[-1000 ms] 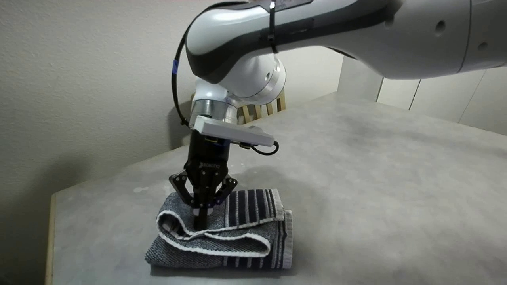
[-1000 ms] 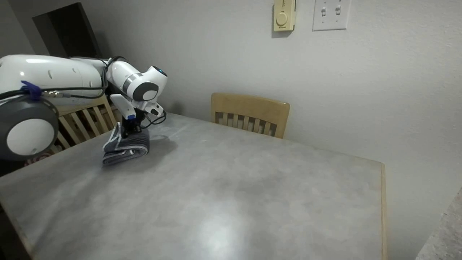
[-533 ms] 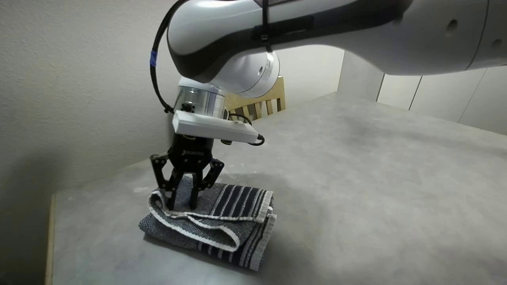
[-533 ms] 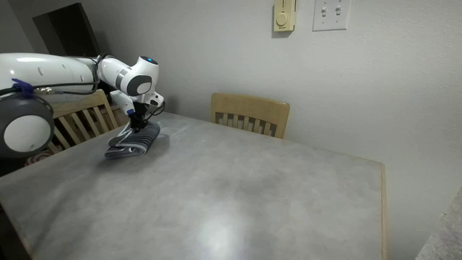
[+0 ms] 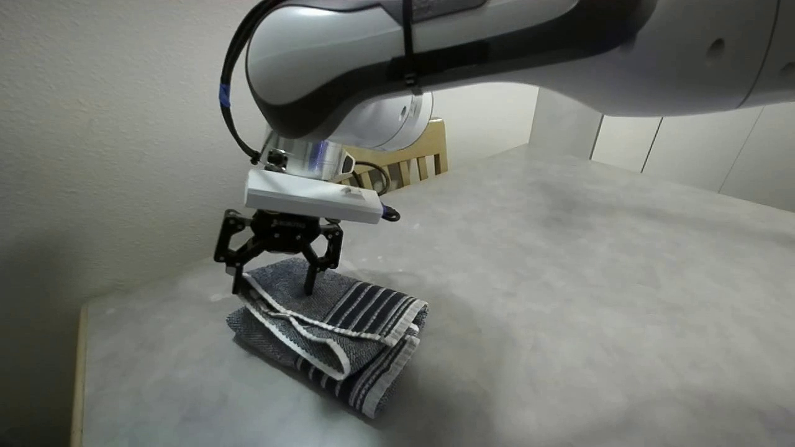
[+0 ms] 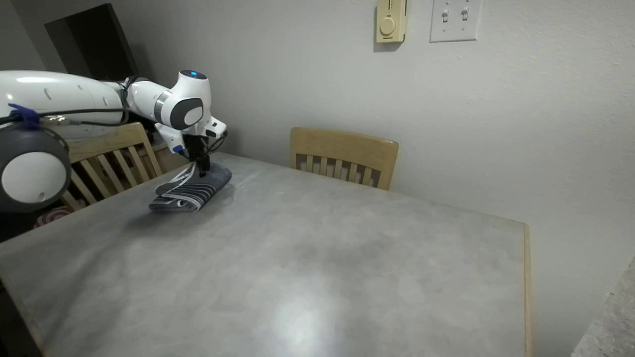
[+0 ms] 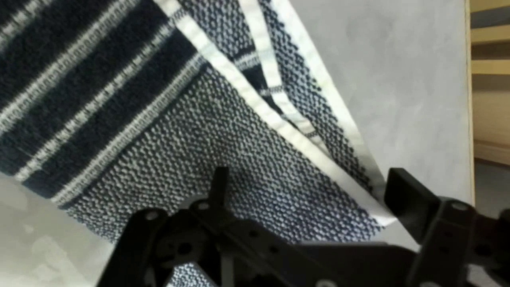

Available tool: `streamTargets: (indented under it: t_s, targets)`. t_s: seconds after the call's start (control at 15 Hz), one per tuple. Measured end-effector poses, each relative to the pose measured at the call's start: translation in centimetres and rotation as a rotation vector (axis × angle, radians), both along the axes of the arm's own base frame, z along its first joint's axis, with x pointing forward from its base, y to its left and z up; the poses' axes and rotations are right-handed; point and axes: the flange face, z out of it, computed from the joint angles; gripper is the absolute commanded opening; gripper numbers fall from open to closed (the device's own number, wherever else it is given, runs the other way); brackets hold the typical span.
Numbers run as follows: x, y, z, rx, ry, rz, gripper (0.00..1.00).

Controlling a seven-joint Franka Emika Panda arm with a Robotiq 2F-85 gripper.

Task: Fold the towel

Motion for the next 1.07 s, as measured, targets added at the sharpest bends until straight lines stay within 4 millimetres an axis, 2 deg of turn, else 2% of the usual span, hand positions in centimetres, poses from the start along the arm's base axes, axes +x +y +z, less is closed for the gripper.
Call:
streamTargets:
  t_s: [0.53,0.87,1.07]
  targets:
    - [0.8,0.2,1.8,-0.008,-0.05,-0.118,1.0]
    - [0.5,1.6,3.0,-0.006,-0.087,-0.125,1.0]
    - [0.1,3.0,4.9,-0.037,-0.123,-0.143,1.0]
